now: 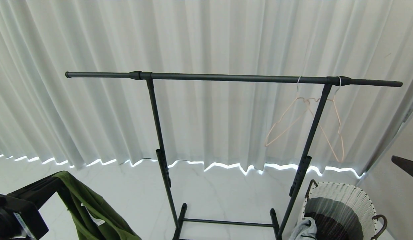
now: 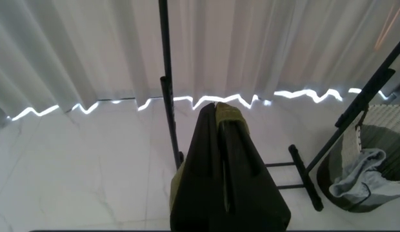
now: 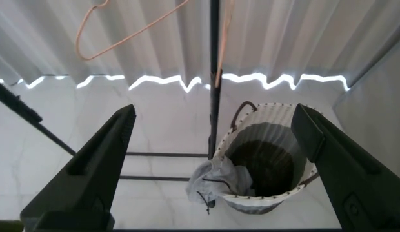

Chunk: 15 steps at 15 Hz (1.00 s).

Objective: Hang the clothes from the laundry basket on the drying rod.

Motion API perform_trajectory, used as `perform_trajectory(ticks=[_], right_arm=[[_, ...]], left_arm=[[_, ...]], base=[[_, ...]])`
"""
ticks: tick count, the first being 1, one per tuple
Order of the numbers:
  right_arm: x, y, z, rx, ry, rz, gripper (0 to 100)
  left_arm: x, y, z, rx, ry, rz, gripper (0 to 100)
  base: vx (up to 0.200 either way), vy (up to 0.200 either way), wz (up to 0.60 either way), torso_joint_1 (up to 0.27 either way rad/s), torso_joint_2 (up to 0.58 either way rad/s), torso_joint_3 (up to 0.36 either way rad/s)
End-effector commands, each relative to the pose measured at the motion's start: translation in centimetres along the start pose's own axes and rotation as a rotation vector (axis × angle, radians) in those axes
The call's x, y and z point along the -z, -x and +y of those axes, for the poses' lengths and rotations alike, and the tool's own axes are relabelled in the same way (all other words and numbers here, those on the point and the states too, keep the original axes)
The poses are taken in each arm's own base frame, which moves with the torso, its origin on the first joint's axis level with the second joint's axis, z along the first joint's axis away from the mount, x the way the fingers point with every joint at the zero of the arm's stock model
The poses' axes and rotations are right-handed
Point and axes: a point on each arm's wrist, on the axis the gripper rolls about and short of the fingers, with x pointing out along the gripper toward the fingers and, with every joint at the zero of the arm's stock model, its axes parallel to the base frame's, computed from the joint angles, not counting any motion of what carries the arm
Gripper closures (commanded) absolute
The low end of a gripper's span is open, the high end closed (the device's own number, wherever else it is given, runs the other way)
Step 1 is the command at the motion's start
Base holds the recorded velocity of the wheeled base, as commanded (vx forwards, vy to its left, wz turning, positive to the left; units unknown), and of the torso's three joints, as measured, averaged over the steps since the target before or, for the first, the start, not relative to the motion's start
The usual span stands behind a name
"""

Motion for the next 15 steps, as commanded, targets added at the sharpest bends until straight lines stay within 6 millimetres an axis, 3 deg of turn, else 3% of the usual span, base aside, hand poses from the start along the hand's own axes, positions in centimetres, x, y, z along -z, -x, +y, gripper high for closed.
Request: perform_trajectory(ticks=[1,3,14,15], right_arm=[[0.09,-0.11,-0.02,0.001,0.000,0.006,0],[0.15,-0.18,-0.04,0.001,-0.001,0.010,0],[0.73,-0.25,-0.05,-0.002,0.025,0.030,0],[0.73,-0.25,-0.05,-0.002,0.025,0.030,0]], left_arm=[[0.06,-0.07,0.00,-0.001,0.000,0.006,100],[0.14,-0.13,0.01,-0.004,0.000,0.012,100],[0.41,-0.17,0.14,-0.020,0.004,0.022,100],[0.43,-0.20,0.14,-0.020,0.004,0.025,100]], base=[[0.000,-0.200,0.00,0.002,0.00,0.041],[0.000,-0.200,0.00,0.010,0.00,0.002],[0.000,0.000,0.00,0.000,0.00,0.000],[0.200,0.000,0.00,0.002,0.00,0.002]])
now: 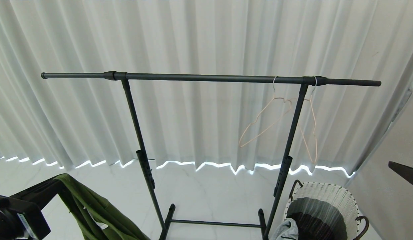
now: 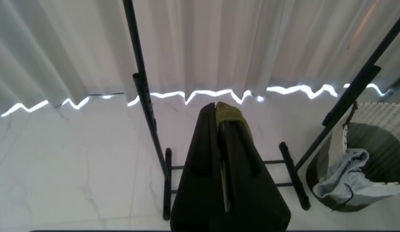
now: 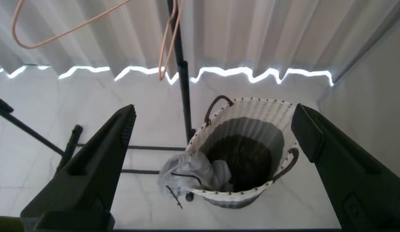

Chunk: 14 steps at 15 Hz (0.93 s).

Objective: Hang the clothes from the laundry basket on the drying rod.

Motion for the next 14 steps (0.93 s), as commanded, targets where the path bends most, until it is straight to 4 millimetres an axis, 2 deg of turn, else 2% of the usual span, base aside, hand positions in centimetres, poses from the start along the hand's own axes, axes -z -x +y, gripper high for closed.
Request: perform_trajectory(ticks=[1,14], right_arm=[[0.00,0.01,0.00,0.001,-0.001,-0.001,0],[0.28,-0.08,0.14,-0.013,0.006,0.011,0]], left_arm=[[0.08,-0.10,0.01,-0.002,0.000,0.007,100],[0.08,-0.10,0.01,-0.002,0.000,0.007,100]], base=[[0.200,0.000,0.00,0.007,0.00,0.002],[0.200,0.000,0.00,0.002,0.00,0.003]])
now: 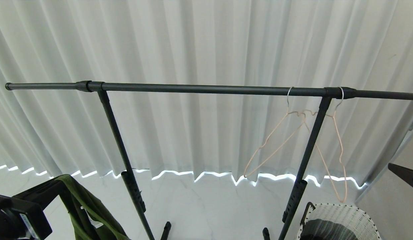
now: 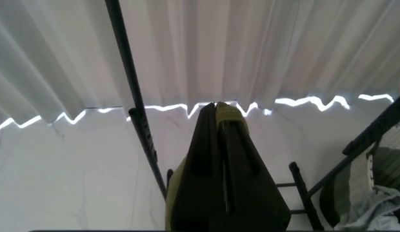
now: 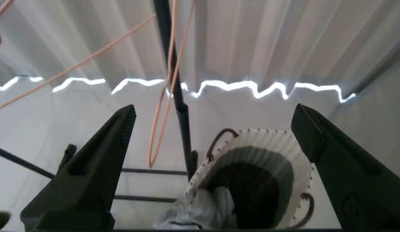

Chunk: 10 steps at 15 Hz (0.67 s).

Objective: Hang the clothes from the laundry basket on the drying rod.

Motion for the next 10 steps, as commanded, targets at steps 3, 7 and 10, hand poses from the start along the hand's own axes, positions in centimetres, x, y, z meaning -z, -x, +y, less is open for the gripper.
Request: perform_trajectory(ticks=[3,7,10], right_arm=[[0.4,-0.1,0.4,-0.037,0.009,0.017,0],[1.8,0.5,1.1,-0.089,0.074,0.034,0],[2.8,2.1,1.6,-0.147,0.104,0.003,0]], left_arm=[[0.1,0.0,0.0,0.001,-0.001,0.001,100],[0.1,0.0,0.0,-0.002,-0.021,0.005,100],[0.1,0.1,0.3,-0.039,-0.065,0.001,100]], base=[[0.067,0.000,0.00,0.001,0.00,0.001],[0.000,0.000,0.00,0.000,0.00,0.000],[0.000,0.000,0.00,0.000,0.00,0.000]])
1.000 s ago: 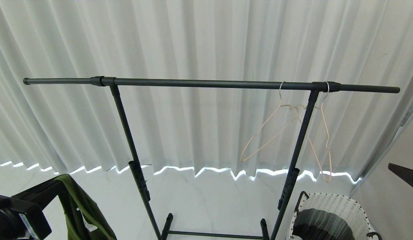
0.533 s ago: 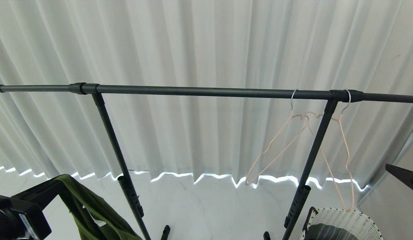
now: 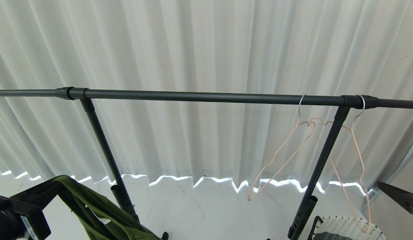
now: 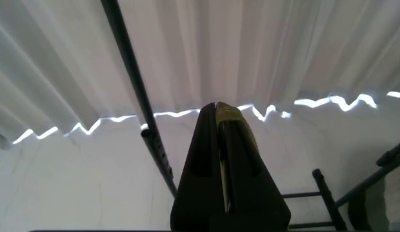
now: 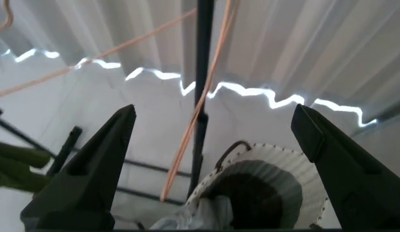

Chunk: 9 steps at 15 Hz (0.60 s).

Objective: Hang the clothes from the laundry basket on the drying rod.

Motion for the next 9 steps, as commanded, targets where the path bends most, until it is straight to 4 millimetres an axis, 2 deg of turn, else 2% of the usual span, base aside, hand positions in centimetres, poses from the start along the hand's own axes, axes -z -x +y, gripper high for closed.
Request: perform_trajectory(ticks=[1,5,9], right_arm=[[1.0,1.3,0.5,-0.022,0.006,0.001,0],[0.1,1.4,0.3,0.074,0.002,0.103,0],[-0.1,-1.4,0.8,0.022,-0.075,0.205,0]], left_arm=[[0.0,0.0,0.2,-0.022,-0.006,-0.002,100],[-0.1,-0.1,0.2,-0.020,-0.007,0.001,100],[-0.3,0.1,0.2,-0.023,-0.007,-0.014,100]], base=[[0.000,0.000,0.00,0.000,0.00,0.000],[0.000,0.000,0.00,0.000,0.00,0.000],[0.000,0.000,0.00,0.000,0.00,0.000]])
